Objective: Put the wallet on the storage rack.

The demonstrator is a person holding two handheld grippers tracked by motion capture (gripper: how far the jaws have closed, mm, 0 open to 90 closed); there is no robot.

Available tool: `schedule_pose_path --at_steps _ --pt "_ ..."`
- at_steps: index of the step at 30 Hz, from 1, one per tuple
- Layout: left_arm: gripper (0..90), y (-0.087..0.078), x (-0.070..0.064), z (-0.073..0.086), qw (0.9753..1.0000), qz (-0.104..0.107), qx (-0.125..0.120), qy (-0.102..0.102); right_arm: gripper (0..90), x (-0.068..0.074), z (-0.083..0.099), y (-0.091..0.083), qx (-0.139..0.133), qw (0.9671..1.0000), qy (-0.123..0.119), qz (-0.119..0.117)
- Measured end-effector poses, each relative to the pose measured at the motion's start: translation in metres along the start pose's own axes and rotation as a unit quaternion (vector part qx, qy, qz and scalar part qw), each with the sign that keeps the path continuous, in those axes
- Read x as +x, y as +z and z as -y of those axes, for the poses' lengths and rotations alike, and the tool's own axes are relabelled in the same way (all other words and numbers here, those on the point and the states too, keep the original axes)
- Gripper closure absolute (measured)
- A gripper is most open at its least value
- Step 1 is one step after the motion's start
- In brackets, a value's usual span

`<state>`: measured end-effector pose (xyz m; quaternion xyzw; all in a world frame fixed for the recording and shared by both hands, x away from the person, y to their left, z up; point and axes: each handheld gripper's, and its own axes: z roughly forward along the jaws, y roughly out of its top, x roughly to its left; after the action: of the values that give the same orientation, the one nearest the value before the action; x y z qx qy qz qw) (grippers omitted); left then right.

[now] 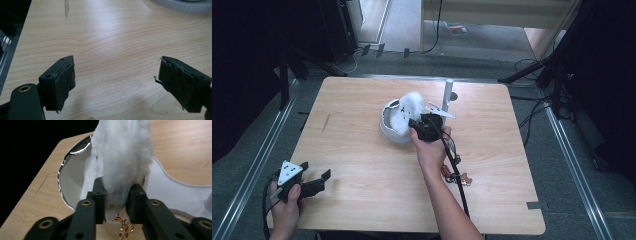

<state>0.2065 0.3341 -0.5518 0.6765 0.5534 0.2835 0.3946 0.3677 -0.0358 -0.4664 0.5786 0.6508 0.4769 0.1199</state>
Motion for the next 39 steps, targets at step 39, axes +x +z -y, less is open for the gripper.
schedule_pose_path --at_steps 39 --pt "14.6 -0.001 0.001 0.0 1.0 0.005 -0.002 -0.006 52.3 0.022 0.018 0.018 0.023 0.9922 -0.121 0.015"
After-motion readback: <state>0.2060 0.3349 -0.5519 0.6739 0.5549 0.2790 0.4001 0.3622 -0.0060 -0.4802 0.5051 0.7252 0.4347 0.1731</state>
